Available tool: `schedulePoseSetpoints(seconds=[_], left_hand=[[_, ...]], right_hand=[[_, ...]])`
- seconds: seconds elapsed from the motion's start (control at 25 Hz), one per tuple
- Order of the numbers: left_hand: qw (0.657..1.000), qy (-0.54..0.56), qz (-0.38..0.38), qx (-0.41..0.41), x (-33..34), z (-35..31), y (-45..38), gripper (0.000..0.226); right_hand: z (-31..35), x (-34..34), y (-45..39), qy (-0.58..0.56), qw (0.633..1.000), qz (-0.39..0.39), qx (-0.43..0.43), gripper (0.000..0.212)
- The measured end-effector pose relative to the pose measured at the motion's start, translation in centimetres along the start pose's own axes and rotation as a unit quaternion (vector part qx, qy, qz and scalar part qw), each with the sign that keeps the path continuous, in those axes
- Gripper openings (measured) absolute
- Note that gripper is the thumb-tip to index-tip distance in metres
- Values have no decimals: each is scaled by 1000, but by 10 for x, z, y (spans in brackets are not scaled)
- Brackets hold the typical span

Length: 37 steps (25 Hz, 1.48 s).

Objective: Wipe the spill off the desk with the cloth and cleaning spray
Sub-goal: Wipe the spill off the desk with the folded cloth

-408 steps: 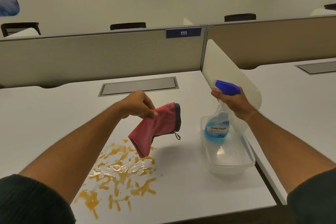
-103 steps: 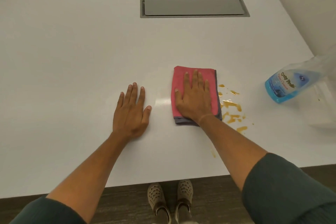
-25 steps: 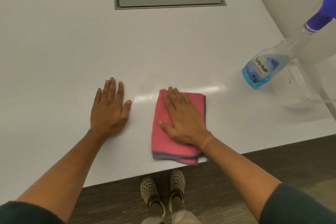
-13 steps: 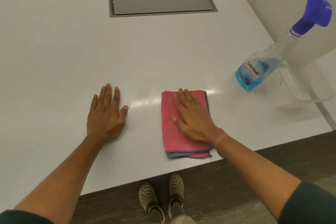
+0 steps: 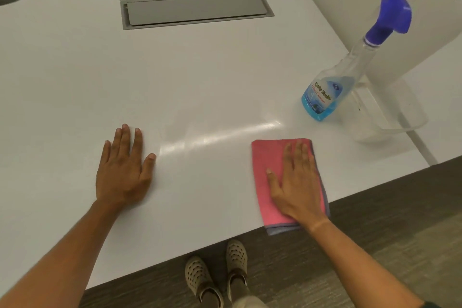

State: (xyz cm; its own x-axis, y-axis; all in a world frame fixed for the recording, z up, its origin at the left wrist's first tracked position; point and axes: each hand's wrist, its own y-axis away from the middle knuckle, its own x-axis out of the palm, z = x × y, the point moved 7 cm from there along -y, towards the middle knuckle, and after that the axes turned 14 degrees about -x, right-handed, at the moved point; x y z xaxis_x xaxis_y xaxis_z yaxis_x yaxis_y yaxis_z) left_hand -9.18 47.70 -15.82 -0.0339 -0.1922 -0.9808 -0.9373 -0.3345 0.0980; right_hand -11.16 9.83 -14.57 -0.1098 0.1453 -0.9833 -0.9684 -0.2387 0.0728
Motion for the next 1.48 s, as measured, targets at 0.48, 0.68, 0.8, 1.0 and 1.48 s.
schedulePoseSetpoints(seconds=[0.48, 0.68, 0.8, 1.0, 1.48], left_hand=[[1000, -6, -1, -1, 1, 0, -1, 74], [1000, -7, -8, -9, 0, -1, -1, 72], [1000, -12, -14, -10, 1, -3, -1, 71], [1000, -9, -4, -8, 0, -1, -2, 73], [1000, -6, -21, -8, 0, -3, -2, 71]], right_hand=[[75, 8, -10, -8, 981, 73, -177, 86], [-28, -4, -6, 14, 999, 29, 10, 89], [-23, -5, -70, -6, 997, 11, 73, 92], [75, 3, -87, 8, 988, 27, -151, 85], [-11, -7, -157, -7, 997, -13, 71, 88]])
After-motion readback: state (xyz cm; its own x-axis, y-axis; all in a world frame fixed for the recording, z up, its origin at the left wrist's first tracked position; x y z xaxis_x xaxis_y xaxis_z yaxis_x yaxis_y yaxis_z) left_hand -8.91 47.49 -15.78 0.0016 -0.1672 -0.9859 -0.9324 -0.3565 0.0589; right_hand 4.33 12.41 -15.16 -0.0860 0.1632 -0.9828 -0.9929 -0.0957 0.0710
